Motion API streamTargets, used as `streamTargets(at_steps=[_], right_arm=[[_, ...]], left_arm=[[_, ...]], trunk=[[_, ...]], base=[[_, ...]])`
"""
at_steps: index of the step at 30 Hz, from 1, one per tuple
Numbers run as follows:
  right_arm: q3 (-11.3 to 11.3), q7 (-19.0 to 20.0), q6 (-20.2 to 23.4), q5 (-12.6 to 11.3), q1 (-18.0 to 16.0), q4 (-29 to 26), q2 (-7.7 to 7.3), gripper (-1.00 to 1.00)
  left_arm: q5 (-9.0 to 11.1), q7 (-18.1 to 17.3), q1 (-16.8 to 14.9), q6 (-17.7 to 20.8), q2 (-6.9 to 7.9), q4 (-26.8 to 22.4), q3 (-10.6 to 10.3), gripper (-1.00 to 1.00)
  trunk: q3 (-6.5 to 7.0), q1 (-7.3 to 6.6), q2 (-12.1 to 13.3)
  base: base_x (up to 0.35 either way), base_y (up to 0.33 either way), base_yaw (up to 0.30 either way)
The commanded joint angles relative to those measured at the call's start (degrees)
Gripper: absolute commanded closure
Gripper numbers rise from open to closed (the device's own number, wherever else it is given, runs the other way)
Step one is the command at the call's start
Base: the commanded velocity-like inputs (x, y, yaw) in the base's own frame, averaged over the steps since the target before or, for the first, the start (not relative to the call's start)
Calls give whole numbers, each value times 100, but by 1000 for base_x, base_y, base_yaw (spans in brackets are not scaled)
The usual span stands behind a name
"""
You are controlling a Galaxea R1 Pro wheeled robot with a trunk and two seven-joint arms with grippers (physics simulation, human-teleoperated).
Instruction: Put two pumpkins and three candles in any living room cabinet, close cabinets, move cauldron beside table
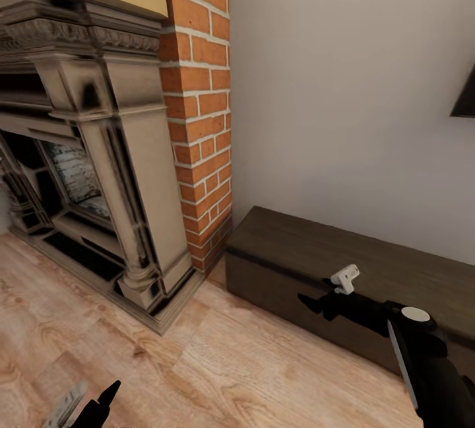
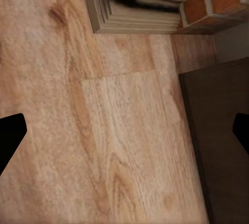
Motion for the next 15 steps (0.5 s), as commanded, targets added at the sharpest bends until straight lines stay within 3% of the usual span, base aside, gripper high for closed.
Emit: streamTargets(at_steps=[1, 5, 8, 12, 15], right_arm=[[16, -9, 21, 52, -3, -8, 1, -100], [85, -322, 27, 68, 0, -7, 2, -100], [96, -440, 94, 71, 0, -7, 2, -100], [119, -532, 342, 74, 4, -7, 12, -100], [129, -839, 434, 80, 38, -7, 152, -100]], left_arm=[[60, 36, -1, 52, -3, -20, 1, -100], [-8, 59, -1, 100, 4, -53, -255, -100], [-176, 70, -1, 109, 1, -62, -474, -100], [-280, -9, -65, 198, 33, -216, -598, -100], [-312, 15, -491, 839, 243, -311, -614, -100]], trunk=[[-3, -1, -2], [0, -1, -2], [0, -1, -2], [1, -1, -2], [1, -1, -2]], base=[[0, 0, 152], [0, 0, 232], [0, 0, 278], [0, 0, 292], [0, 0, 297]])
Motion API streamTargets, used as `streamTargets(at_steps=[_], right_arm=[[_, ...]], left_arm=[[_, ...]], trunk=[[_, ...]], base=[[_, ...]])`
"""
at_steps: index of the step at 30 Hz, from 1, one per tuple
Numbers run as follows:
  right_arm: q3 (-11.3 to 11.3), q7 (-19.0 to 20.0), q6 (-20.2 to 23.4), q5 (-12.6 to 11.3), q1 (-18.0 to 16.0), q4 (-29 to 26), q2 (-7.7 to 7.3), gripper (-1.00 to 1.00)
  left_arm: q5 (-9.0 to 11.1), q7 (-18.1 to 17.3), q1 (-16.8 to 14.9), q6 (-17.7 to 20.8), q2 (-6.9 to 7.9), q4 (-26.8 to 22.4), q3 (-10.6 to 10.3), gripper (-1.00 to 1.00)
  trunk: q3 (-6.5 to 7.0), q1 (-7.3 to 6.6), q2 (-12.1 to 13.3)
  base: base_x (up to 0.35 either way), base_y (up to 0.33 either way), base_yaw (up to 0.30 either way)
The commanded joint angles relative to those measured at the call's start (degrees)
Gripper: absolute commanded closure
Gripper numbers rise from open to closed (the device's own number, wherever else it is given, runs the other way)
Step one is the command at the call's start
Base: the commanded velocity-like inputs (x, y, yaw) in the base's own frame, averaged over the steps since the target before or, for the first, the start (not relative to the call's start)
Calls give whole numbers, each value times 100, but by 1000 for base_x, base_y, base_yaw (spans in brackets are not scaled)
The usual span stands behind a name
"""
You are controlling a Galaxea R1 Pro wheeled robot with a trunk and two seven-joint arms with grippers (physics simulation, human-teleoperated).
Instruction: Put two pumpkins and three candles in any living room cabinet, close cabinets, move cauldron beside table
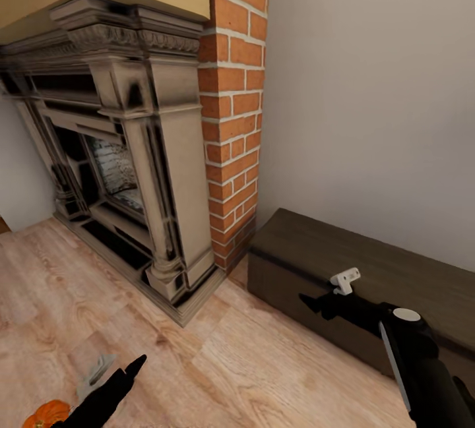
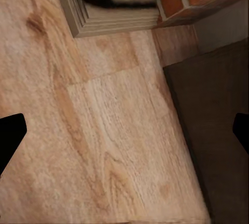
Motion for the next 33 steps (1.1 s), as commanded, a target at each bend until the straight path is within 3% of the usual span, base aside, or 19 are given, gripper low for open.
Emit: streamTargets(at_steps=[1, 3, 6, 7, 10, 12, 16, 21, 22, 29, 33], right_arm=[[-3, -55, 22, 62, 1, -7, 45, -100], [162, -573, 55, 178, 9, -7, 184, -100], [456, -845, 117, 326, 12, -7, 243, -100], [668, -1005, 397, 422, 15, -7, 276, -100], [726, -1039, 657, 443, 17, -7, 287, -100], [731, -1046, 719, 443, 20, -7, 287, -100], [728, -1056, 725, 439, 20, -7, 298, -100], [728, -1062, 715, 434, 36, -7, 336, -100], [725, -1054, 673, 432, 52, -7, 350, -100], [787, -1048, 655, 434, 64, -9, 355, -100], [809, -1048, 659, 438, 64, -8, 355, -100]], left_arm=[[48, 49, -111, 201, 57, -18, 18, -100], [43, 198, -520, 671, 248, -41, 28, -100], [46, 424, -910, 963, 313, -51, -2, -100], [34, 974, -1135, 1139, 332, -40, -385, -100], [33, 1833, -1173, 1085, 341, -11, -1089, -100], [35, 2138, -1084, 748, 362, -8, -1335, -100], [35, 2204, -1063, 666, 327, -19, -1438, -100], [33, 2550, -1055, 599, 305, -19, -1818, -100], [37, 2678, -1054, 427, 308, -5, -1901, -100], [70, 2698, -1053, -215, 324, 84, -1925, -100], [77, 2691, -1053, -277, 332, 98, -1925, -100]], trunk=[[-5, -1, -2], [-5, -1, -2], [-5, -1, -2], [-5, -1, -2], [-5, -1, -2], [-5, -1, -2], [-5, -1, -2], [-5, -1, -2], [-5, -1, -2], [-5, -1, -2], [-5, -1, -2]], base=[[0, 0, 297], [0, 0, 298], [0, 0, 298], [0, 0, 298], [0, 0, 298], [0, 0, 299], [0, 0, 299], [0, 0, 300], [0, 0, 300], [0, 0, 300], [0, 0, 300]])
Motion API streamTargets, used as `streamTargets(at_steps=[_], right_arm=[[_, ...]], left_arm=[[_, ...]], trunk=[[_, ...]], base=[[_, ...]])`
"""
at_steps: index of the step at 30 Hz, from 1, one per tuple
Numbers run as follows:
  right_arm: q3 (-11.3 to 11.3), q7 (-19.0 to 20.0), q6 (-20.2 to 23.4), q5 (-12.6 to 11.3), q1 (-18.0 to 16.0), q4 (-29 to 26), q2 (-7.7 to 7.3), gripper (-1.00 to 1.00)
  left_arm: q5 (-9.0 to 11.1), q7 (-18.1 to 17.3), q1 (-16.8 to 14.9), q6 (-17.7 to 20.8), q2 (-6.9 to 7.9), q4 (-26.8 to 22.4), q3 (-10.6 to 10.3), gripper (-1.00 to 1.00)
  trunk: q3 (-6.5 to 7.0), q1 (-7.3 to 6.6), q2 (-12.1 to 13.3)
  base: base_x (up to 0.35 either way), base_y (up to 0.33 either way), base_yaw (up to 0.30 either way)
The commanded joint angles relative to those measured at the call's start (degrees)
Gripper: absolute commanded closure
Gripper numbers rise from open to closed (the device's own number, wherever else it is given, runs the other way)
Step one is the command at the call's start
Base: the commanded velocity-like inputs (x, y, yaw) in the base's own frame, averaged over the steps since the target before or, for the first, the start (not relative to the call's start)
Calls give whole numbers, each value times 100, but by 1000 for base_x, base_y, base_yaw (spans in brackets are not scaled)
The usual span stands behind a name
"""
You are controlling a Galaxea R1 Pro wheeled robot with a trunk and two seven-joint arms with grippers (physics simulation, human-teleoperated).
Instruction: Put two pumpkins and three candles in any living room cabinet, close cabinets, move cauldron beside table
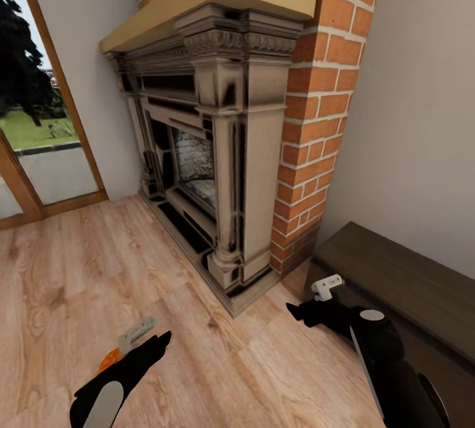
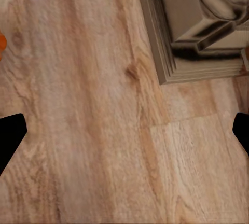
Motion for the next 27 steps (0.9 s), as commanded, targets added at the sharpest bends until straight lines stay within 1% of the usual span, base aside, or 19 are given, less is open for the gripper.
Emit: streamTargets(at_steps=[1, 24, 27], right_arm=[[-3, 56, 15, 59, -2, -8, 0, -100], [6, 55, 19, 61, -2, -8, -4, -100], [8, 55, 18, 61, -2, -8, -5, -100]], left_arm=[[55, 52, -5, 1, 3, -5, -9, -100], [26, 65, 30, -32, 31, 261, -1, -100], [14, 69, 30, -34, 32, 283, 7, -100]], trunk=[[-5, -1, -2], [-5, -1, -2], [-5, -1, -2]], base=[[0, 0, 300], [0, 0, 300], [107, 164, 300]])
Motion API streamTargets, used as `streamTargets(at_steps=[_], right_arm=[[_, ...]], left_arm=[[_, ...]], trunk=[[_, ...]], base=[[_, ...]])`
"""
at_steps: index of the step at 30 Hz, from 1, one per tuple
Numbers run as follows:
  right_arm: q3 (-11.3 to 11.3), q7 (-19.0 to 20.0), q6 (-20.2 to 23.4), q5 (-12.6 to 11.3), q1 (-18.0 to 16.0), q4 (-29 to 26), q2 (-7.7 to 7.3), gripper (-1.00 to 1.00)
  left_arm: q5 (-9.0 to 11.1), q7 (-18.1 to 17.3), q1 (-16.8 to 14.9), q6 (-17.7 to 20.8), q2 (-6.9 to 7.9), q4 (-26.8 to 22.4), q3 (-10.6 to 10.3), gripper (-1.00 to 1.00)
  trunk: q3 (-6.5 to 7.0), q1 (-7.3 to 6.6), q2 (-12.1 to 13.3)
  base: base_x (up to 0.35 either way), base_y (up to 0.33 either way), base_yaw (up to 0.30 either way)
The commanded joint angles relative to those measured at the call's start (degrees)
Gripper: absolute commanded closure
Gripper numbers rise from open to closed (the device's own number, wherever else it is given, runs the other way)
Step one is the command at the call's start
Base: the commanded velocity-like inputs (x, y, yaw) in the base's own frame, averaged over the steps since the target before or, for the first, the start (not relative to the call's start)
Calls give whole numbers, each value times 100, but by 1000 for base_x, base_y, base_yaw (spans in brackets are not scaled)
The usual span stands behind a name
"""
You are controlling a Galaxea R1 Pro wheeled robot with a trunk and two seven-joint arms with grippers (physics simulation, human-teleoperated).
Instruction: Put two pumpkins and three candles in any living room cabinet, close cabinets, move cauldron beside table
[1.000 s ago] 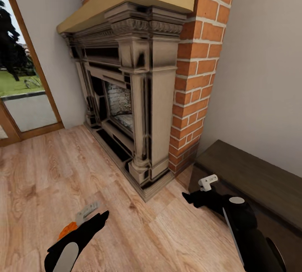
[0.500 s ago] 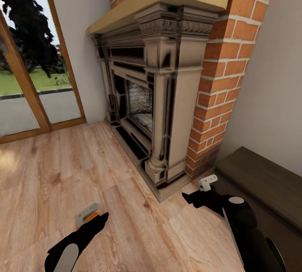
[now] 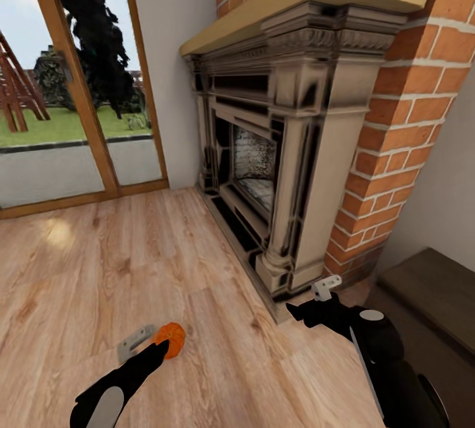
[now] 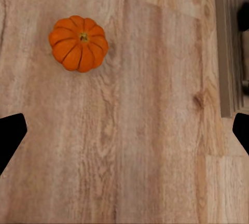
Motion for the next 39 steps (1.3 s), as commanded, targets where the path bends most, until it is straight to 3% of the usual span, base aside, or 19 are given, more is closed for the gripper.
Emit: streamTargets(at_steps=[1, 21, 30, 39], right_arm=[[-4, 55, 17, 59, -3, -10, 2, -100], [0, 57, 32, 57, -3, -10, -3, -100], [-7, 57, 74, 59, -3, -10, -4, -100], [-15, 57, 79, 59, -3, -10, -4, -100]], left_arm=[[55, 58, -5, 0, 5, 3, -13, -100], [67, 52, -5, 0, 10, 20, 3, -100], [82, 47, -5, 0, 14, 20, 24, -100], [83, 45, -5, 3, 22, 54, 35, -100]], trunk=[[-5, 0, -2], [-5, 0, -2], [-5, 0, -2], [-5, 0, -2]], base=[[161, 218, 300], [194, 244, 300], [24, 277, 300], [0, 40, 300]])
